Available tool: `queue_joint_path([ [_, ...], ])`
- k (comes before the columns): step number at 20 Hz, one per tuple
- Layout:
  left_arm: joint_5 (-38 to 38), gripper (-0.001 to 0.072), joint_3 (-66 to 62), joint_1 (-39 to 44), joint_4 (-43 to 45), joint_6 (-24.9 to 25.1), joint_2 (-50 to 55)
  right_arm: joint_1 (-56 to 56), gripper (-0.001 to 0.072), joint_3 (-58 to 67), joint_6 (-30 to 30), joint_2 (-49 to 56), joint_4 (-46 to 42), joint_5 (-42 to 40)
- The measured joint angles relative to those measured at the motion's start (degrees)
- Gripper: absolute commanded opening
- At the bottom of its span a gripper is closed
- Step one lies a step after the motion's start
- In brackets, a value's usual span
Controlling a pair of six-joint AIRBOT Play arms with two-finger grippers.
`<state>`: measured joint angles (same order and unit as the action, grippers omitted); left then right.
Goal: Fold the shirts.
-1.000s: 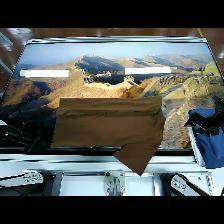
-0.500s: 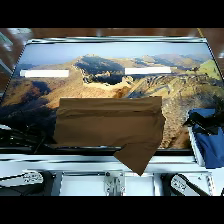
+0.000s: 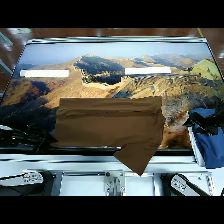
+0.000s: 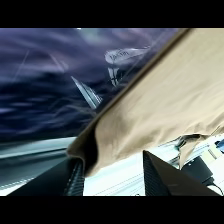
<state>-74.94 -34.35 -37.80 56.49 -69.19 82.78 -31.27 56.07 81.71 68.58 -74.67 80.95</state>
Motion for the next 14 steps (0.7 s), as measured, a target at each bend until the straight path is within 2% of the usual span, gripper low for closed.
queue_joint_path([
  [1,0.13,0.043,-0.17,0.0,-0.04,-0.02,0.02,-0.02,0.0622,0.0,0.02,0.0,0.0,0.0],
  [2,0.26,0.0335,-0.33,0.0,-0.09,-0.09,0.02,0.0,0.0622,0.0,0.04,0.0,0.0,0.0],
  [3,1.03,0.0211,-0.46,0.02,0.17,-0.22,0.04,0.0,0.0622,0.0,0.04,0.0,0.02,-0.02],
  [5,2.16,0.0181,-0.63,0.0,0.42,-0.24,0.15,0.0,0.0622,-0.04,0.04,0.0,0.02,-0.07],
  [6,2.16,0.0086,-0.68,0.0,0.42,-0.37,0.17,0.0,0.0623,-0.24,0.04,0.0,0.02,-0.13],
  [7,2.34,0.0045,-0.7,0.0,0.57,-0.44,0.24,0.0,0.0623,-0.7,0.07,0.0,0.07,-0.39],
  [14,-0.83,0.0045,-0.76,0.0,0.5,1.99,0.26,1.42,0.0622,-10.62,-2.25,0.0,4.92,-0.35],
])
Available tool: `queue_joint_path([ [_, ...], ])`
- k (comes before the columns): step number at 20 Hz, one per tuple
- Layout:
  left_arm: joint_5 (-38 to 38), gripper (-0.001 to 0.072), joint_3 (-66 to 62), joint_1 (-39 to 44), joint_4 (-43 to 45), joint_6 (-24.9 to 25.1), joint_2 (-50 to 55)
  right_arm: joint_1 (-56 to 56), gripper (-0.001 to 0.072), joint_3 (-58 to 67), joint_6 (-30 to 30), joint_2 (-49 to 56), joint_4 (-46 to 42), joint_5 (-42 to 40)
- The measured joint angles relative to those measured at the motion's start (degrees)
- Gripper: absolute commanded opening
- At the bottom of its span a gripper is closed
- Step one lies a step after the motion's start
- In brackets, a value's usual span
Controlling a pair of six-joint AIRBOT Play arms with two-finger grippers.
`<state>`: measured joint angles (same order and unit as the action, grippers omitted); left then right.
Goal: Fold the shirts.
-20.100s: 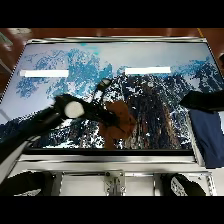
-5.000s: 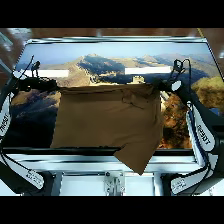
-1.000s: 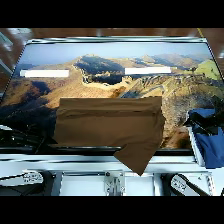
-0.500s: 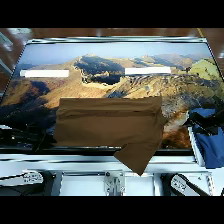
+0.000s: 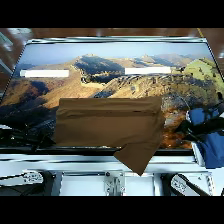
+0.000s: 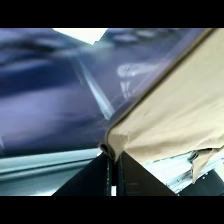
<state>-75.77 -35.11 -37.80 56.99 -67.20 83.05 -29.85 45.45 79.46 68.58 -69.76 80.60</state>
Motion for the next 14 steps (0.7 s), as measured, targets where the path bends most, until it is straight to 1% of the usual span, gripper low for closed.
queue_joint_path([
  [4,-0.96,0.0045,-0.02,0.0,-0.35,0.74,0.0,7.32,0.0621,-7.91,-1.57,-0.02,3.04,-1.57],
  [9,-1.38,0.0045,-0.02,0.0,-1.07,1.49,0.0,14.08,0.0603,-15.41,-1.05,-0.04,7.56,-6.27],
  [10,-1.44,0.0044,-0.02,0.0,-1.27,1.66,0.0,15.15,0.0577,-16.68,-0.76,-0.04,8.26,-7.58],
  [11,-1.51,0.0045,-0.02,0.0,-1.4,1.75,0.0,16.15,0.0507,-17.64,-0.61,-0.04,9.03,-8.87],
  [12,-1.57,0.0045,-0.02,0.0,-1.51,1.88,0.0,17.2,0.0497,-18.43,-0.31,-0.04,9.62,-9.92],
  [13,-1.6,0.0045,-0.04,0.0,-1.55,1.92,0.0,18.1,0.0421,-18.97,-0.02,-0.04,9.99,-10.84],
  [14,-1.6,0.0045,-0.07,0.0,-1.6,2.03,0.0,18.88,0.026,-19.37,0.35,-0.04,10.29,-11.87],
])
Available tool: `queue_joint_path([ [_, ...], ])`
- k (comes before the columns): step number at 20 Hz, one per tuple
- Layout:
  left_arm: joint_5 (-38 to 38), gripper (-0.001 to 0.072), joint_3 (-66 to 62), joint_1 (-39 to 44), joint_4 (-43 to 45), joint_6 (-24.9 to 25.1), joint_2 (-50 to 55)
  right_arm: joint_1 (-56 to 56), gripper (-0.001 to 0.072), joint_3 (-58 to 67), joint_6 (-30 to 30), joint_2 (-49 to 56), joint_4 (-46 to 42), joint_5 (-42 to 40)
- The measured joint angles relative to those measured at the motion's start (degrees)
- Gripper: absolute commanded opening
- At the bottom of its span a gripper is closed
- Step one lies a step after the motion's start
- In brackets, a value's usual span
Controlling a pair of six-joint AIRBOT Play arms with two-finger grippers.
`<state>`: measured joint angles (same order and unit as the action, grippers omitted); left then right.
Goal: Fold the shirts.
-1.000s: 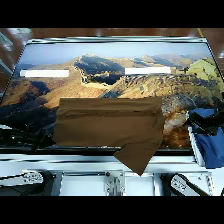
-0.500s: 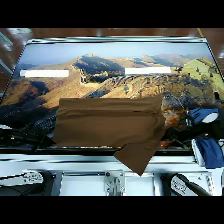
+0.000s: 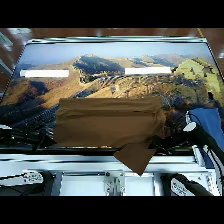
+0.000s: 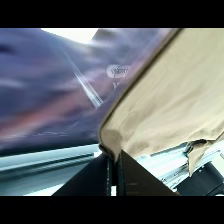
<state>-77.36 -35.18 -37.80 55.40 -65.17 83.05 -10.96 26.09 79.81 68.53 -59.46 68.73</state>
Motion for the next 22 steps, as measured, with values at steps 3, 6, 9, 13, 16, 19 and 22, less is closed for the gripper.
queue_joint_path([
  [3,-0.02,0.0044,-0.04,0.0,-0.2,0.61,0.0,1.62,0.0066,-0.66,0.74,0.0,0.42,-0.98],
  [6,-0.04,0.0044,-0.04,0.0,-0.35,1.84,0.0,2.16,0.0065,-0.9,0.9,-0.15,0.48,-0.46],
  [9,-0.57,0.0043,-0.94,0.0,-1.16,3.74,-0.2,2.4,0.0064,-0.15,0.66,-1.4,1.18,0.26],
  [13,-1.95,0.0043,-6.12,0.31,-3.74,4.68,-0.35,2.51,0.0064,5.9,2.45,-2.49,3.06,-1.42],
  [16,-2.4,0.0043,-12.85,2.89,-5.09,3.02,0.13,2.54,0.0064,14.29,4.22,-0.37,4.02,-3.28],
  [19,-2.29,0.0044,-21.42,7.91,-7.08,1.38,2.12,2.54,0.0064,23.23,5.11,4.15,5.2,-5.05],
  [22,-1.64,0.0043,-31.69,12.85,-8.11,-1.31,6.45,2.54,0.0064,30.75,6.1,9.31,5.92,-7.93],
])
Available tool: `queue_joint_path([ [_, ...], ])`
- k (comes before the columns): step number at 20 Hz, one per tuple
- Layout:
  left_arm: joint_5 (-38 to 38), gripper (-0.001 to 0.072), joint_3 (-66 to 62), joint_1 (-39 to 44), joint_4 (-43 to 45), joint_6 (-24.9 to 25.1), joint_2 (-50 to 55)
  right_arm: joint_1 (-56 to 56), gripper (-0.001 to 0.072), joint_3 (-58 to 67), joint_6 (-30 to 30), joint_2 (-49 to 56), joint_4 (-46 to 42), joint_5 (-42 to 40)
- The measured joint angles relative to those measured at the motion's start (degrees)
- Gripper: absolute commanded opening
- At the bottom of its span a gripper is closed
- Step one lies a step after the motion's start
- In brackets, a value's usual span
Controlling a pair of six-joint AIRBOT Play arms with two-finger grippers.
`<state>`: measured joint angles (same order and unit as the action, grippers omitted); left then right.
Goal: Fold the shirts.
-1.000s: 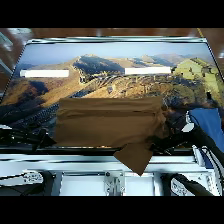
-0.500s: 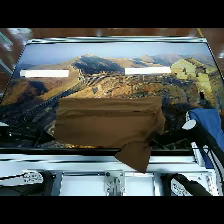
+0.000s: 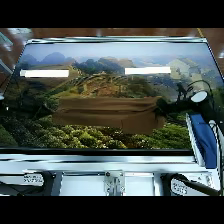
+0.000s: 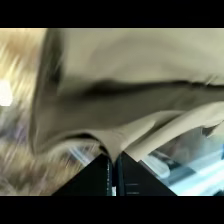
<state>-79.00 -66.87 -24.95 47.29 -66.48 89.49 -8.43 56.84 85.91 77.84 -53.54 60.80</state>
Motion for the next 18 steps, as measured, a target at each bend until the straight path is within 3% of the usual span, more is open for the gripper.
queue_joint_path([
  [6,0.68,0.0044,-17.94,3.67,-0.72,-7.23,11.52,0.04,0.0065,11.78,0.9,10.34,1.9,-5.03],
  [11,1.46,0.0057,-23.89,5.88,-0.92,-9.55,18.34,0.07,0.009,14.93,1.03,16.35,2.75,-8.48],
  [12,1.7,0.0157,-24.33,6.32,-0.94,-9.84,19.41,0.07,0.009,15.13,0.85,17.27,2.86,-8.9],
  [13,1.7,0.0318,-24.61,6.69,-0.94,-9.99,20.2,0.07,0.0092,15.28,0.61,17.97,2.86,-9.22],
  [14,1.73,0.0423,-24.85,6.93,-1.01,-10.34,20.79,0.07,0.0252,15.39,0.33,18.4,2.97,-9.49],
  [15,1.73,0.0448,-25.07,7.04,-1.05,-10.49,21.2,0.02,0.0582,15.5,-0.15,18.62,2.99,-9.66],
  [16,1.62,0.0448,-25.4,7.02,-1.05,-10.54,21.51,-0.17,0.0672,15.54,-0.94,18.6,3.04,-9.97],
  [18,0.11,0.0448,-26.64,6.4,-1.05,-10.82,21.81,-1.07,0.0672,15.63,-2.75,17.46,2.91,-9.46],
])
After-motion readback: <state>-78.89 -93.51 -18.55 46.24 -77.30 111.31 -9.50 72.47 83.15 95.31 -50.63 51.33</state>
